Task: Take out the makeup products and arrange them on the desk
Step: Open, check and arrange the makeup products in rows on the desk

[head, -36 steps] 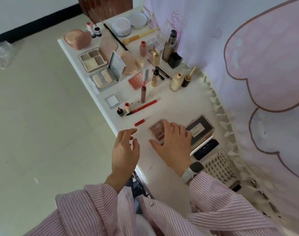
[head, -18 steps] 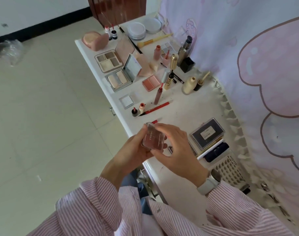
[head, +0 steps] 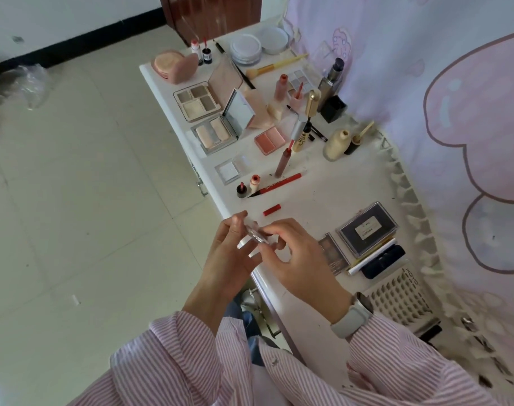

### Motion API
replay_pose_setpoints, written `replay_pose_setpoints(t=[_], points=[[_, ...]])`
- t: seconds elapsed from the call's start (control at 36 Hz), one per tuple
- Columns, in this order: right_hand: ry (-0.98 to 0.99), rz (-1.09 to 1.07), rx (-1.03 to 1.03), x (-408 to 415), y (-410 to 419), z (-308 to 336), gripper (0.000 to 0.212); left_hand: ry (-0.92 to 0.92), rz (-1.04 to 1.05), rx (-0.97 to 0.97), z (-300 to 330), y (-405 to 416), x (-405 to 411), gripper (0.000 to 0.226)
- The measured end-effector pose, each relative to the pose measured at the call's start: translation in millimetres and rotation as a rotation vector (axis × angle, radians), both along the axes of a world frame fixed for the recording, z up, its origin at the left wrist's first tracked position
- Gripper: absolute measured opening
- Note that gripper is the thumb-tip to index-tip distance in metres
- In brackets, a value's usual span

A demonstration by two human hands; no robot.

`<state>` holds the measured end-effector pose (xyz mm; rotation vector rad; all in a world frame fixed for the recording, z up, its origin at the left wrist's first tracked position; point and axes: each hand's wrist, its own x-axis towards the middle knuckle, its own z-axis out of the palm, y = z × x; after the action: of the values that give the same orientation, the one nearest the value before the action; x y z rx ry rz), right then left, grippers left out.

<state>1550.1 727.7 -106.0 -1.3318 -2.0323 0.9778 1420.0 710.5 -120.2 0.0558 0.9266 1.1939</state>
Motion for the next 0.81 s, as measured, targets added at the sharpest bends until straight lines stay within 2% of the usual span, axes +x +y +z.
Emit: replay_pose_setpoints(t=[0.14, 0.22, 0.39, 0.53, 0.67, 0.81], points=[[-0.012, 0.002, -0.11, 1.7, 4.1, 0.6, 0.021, 0.152, -0.009, 0.028, 1.1, -0.6, 2.4, 0.026], [-0.053, 0.015, -0.158, 7.5, 10.8, 2.8, 0.014, 0.256, -0.042, 0.047, -1.1, 0.8, 4.3, 0.031], [-0.211, 0.154, -0.164, 19.4, 19.2, 7.4, 0.019, 0.443, -0.113, 0.092, 2.3, 5.9, 14.3, 0.039], [-0.282, 0.124, -0.112, 26.1, 19.3, 5.6, 0.017, 0.445, -0.126, 0.052, 3.7, 12.1, 26.1, 0.043], [-0.332, 0.09, -0.157, 36.1, 25.9, 5.0, 0.018, 0.435, -0.157, 0.009, 0.8, 13.2, 33.5, 0.047], [-0.287, 0.013, -0.2, 56.3, 42.2, 6.9, 0.021, 0.314, -0.161, -0.031, -1.1, 16.3, 39.6, 0.046]])
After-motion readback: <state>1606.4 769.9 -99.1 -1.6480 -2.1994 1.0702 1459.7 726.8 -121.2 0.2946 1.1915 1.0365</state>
